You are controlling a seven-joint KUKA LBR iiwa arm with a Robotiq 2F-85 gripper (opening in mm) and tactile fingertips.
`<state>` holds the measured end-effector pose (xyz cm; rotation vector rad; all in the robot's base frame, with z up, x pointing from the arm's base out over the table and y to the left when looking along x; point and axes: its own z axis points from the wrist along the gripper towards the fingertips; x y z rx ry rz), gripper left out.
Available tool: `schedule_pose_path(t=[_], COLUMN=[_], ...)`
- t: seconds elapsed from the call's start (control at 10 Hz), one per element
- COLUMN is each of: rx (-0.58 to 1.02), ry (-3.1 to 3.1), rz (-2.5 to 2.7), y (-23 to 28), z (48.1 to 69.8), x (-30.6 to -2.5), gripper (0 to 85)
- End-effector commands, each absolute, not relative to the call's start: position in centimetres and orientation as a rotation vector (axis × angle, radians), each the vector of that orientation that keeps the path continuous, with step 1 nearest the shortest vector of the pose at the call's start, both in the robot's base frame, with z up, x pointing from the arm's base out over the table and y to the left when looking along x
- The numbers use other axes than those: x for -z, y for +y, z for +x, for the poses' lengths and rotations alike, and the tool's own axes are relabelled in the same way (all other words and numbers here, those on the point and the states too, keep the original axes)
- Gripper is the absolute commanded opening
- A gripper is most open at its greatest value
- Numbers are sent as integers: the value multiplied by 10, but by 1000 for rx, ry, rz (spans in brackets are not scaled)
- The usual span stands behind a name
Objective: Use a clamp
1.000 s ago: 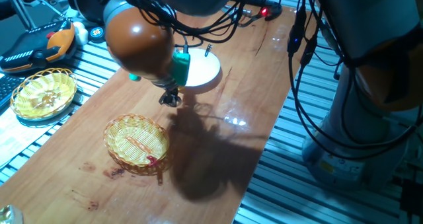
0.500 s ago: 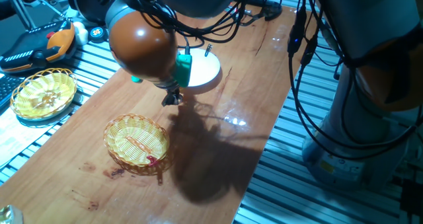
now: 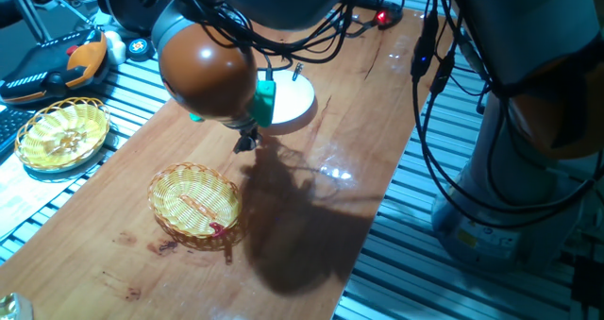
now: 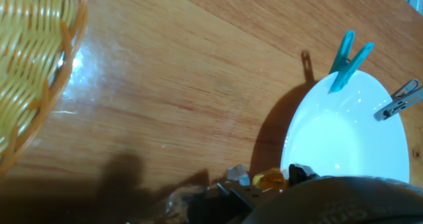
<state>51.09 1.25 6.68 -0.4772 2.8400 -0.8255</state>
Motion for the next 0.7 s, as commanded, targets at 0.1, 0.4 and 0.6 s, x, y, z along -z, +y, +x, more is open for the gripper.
schedule_pose_path(t=[0.1,0.4,0.6], rx=[834,838,847], ry=[2832,2824,2811], rz=[-478,-500,-527], y=[12,9,7], z=[511,514,517], x=[-68,-71,-73], gripper=[347,273,177])
